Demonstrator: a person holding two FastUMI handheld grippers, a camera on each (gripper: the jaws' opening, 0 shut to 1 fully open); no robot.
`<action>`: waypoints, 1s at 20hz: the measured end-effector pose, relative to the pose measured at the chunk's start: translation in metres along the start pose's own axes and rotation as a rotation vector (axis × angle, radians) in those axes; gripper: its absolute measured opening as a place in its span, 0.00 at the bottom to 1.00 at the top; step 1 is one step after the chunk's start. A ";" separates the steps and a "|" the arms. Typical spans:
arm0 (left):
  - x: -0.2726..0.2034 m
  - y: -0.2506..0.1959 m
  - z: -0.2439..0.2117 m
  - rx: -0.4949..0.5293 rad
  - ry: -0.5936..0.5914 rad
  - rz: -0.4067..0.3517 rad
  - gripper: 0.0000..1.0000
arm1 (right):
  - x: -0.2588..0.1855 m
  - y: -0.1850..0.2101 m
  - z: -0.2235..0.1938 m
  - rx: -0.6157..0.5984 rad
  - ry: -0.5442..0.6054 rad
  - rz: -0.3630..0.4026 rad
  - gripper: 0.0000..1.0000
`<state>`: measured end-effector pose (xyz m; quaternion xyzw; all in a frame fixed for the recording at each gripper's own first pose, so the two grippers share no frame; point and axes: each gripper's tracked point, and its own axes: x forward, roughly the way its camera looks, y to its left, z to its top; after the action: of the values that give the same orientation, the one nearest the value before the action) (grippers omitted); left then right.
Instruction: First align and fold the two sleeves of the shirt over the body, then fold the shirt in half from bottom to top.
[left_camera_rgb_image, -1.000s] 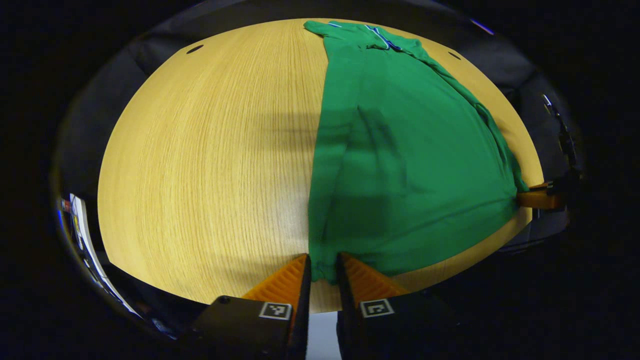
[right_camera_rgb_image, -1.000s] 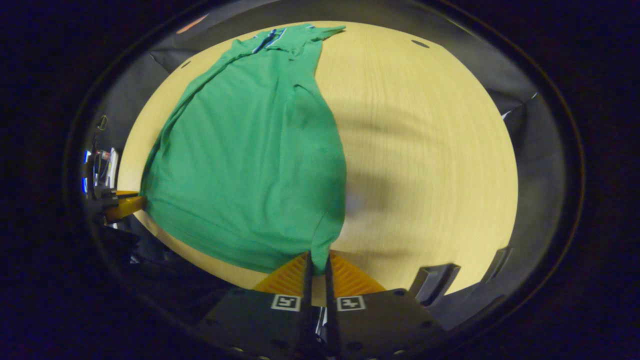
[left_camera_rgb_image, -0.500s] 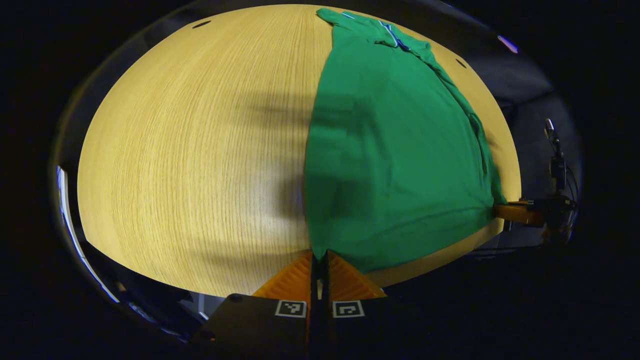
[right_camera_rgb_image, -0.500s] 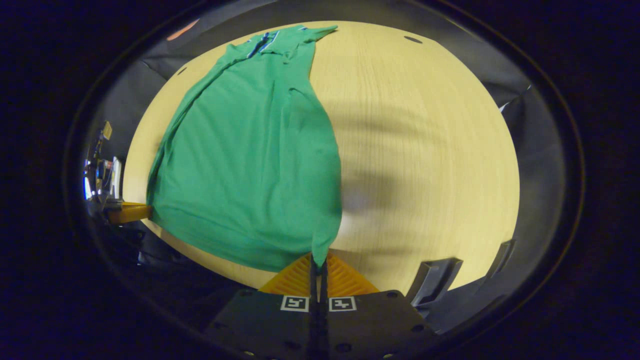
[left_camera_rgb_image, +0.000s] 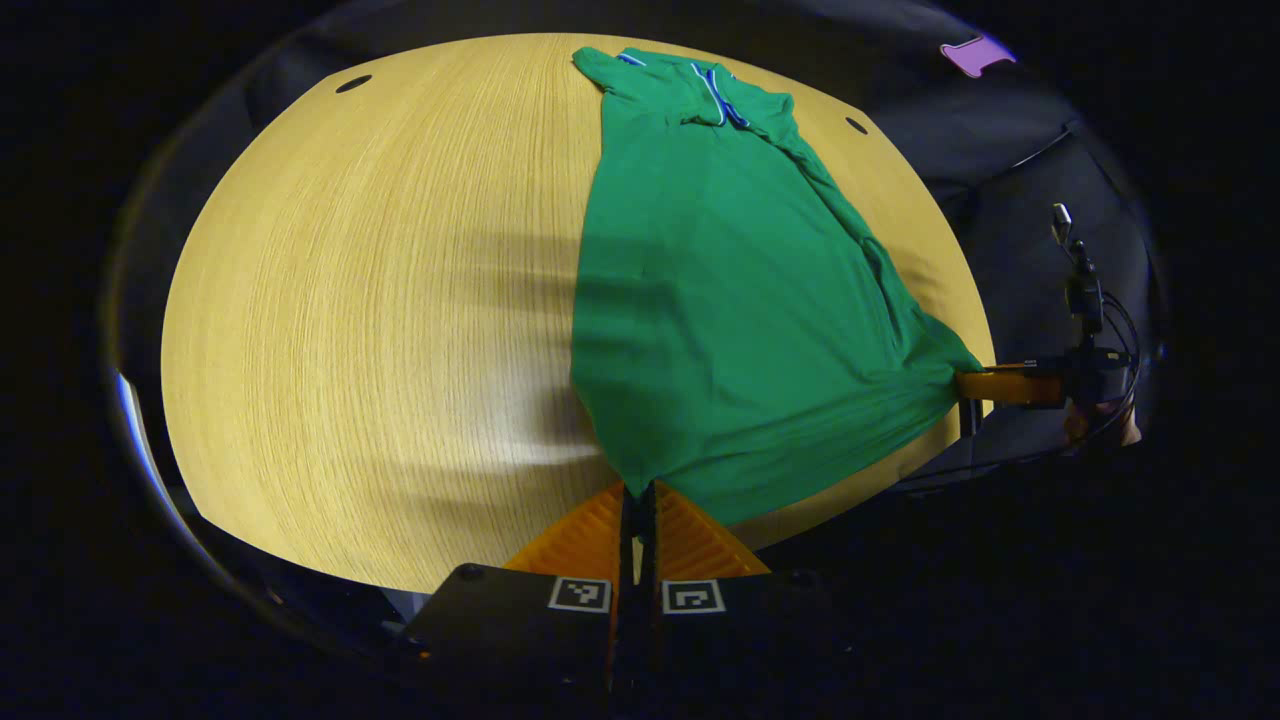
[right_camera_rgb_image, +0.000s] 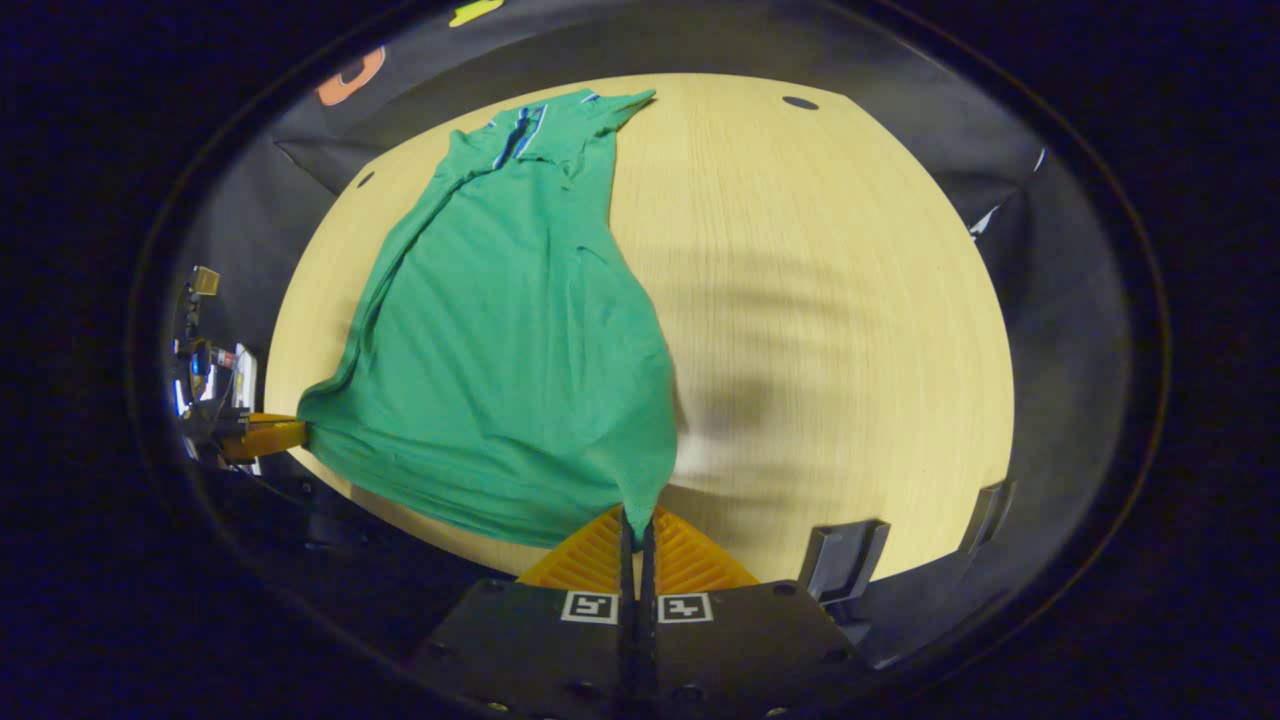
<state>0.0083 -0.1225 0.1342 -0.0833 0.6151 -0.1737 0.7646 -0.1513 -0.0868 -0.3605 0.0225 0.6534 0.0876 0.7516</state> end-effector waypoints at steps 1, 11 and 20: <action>-0.003 -0.002 0.006 0.010 -0.014 -0.006 0.06 | -0.003 0.001 0.006 0.003 -0.014 0.003 0.00; -0.037 -0.008 0.086 0.167 -0.194 0.036 0.06 | -0.037 0.015 0.077 0.014 -0.175 0.055 0.00; -0.065 -0.001 0.179 0.148 -0.390 0.060 0.06 | -0.070 0.020 0.162 -0.027 -0.359 0.072 0.00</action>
<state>0.1701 -0.1148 0.2350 -0.0407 0.4432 -0.1761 0.8780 -0.0025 -0.0657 -0.2652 0.0508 0.5064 0.1177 0.8527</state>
